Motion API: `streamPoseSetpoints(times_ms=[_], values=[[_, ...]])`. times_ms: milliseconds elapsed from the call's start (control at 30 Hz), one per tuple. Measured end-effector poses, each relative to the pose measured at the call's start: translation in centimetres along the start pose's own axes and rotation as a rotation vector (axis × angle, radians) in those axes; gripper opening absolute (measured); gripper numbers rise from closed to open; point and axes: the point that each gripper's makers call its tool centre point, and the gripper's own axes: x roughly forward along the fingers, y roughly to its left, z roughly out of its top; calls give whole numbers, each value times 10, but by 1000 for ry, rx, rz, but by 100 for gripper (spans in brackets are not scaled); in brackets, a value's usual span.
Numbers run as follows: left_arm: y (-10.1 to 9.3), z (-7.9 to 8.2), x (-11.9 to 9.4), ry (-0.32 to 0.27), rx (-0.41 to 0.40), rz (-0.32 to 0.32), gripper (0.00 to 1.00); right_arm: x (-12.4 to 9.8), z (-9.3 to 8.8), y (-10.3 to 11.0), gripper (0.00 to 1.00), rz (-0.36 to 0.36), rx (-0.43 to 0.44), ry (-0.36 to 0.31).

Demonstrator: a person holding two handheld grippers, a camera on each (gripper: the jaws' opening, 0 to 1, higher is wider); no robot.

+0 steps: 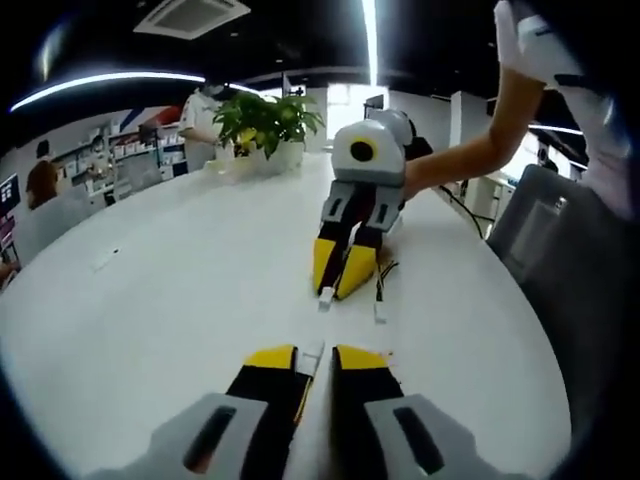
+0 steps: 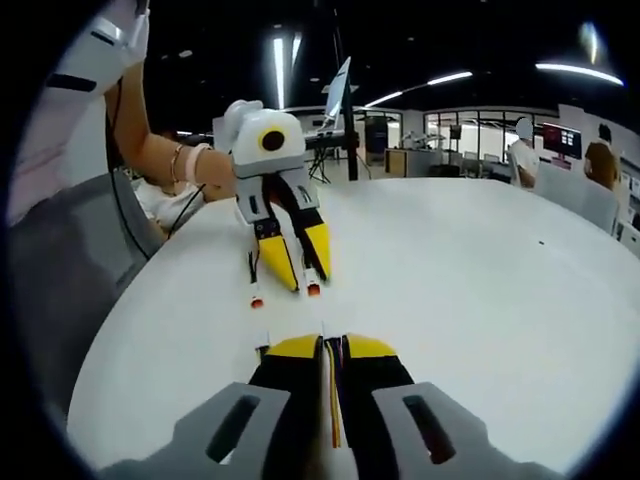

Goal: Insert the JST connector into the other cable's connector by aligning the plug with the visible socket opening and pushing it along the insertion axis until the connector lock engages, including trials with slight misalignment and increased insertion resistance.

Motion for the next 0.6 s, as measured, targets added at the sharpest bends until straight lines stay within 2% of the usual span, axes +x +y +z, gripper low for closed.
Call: streamPoseSetpoints(times_ms=[167,500,600], values=[[2,-5,0,18,19,5,3,0,0,0,5,2,10,-9],[1,-4,4,-10,35,-11,0,0,0,0,4,4,7,-17],[2,-4,4,-7,11,-9,0,-1,0,0,4,5,13,-14]])
